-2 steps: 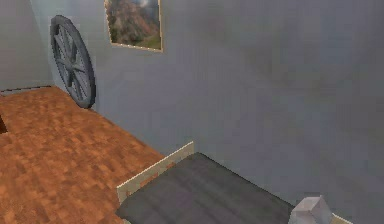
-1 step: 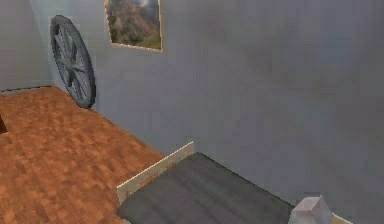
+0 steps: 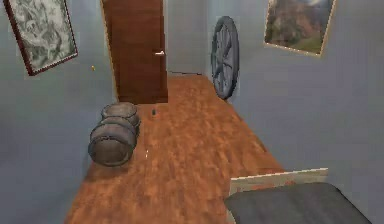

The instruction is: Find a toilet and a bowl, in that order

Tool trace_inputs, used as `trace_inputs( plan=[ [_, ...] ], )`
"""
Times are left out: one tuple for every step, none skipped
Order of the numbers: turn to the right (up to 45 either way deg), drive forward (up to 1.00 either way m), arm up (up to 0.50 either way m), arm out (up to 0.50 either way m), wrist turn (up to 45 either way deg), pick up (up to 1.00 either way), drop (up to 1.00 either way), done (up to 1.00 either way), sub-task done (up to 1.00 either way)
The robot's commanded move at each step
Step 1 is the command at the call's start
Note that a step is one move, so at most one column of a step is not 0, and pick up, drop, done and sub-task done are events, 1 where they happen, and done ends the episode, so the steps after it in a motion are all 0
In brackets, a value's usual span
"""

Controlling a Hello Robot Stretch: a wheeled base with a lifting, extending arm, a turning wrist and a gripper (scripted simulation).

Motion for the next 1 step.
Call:
trace_inputs(
  plan=[
    [0.0, 1.0, 0.0, 0.0, 0.0, 0.0, 0.0, 0.0, 0.0]
  ],
)
